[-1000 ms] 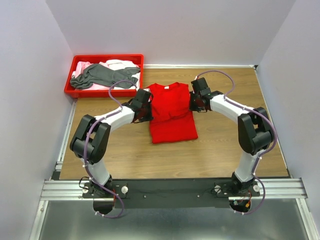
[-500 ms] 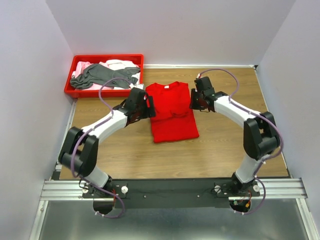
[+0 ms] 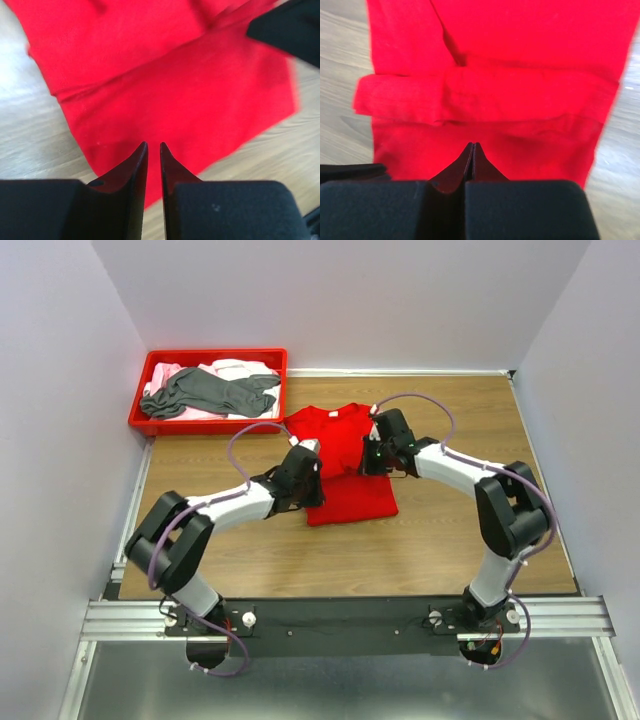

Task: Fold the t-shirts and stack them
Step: Fold the tshirt

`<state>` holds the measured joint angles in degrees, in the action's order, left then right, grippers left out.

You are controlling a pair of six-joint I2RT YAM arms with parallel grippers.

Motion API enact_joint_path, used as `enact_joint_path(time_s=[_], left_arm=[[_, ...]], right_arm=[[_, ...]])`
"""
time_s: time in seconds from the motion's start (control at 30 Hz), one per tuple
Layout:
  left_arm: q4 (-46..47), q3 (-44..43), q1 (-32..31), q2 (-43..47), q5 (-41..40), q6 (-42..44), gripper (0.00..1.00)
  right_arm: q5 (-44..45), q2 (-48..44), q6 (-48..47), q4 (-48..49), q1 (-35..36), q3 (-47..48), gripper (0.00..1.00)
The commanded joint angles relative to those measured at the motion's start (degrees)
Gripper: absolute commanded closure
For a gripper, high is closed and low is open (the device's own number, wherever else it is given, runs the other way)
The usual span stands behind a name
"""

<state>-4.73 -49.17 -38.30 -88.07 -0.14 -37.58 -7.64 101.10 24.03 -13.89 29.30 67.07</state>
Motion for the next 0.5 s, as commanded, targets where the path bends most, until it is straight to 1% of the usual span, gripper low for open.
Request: enact_joint_path(time_s=[0.0, 0.2, 0.27, 0.37, 0.43, 0.47], left_arm=[[2.3, 0.7, -0.4, -4.6, 4.2, -0.2, 0.78], [1.3, 2.9, -0.9, -7.6, 6.5, 0.9, 0.78], [1.2, 3.5, -1.0, -7.3, 6.7, 1.1, 0.78], [0.6, 4.8, -1.0, -6.8, 6.3, 1.6, 0.78], [-0.2, 5.1, -1.1, -6.4, 5.6, 2.1, 0.78], [-0.5, 5.4, -1.1, -6.1, 5.6, 2.2, 0.78]], right_arm=[[-4.9, 4.7, 0.9, 3.1, 0.4, 0.7, 0.97], [-5.1, 9.1, 0.8, 3.5, 0.4, 3.3, 0.97], [-3.0, 10.7, 0.8, 3.4, 0.4, 4.6, 0.97], [2.3, 12.7, -1.0, 3.3, -0.5, 8.4, 0.97], [3.2, 14.3, -2.2, 3.3, -1.5, 13.3, 0.97], [3.4, 15.8, -2.3, 3.2, -2.7, 15.0, 0.96]])
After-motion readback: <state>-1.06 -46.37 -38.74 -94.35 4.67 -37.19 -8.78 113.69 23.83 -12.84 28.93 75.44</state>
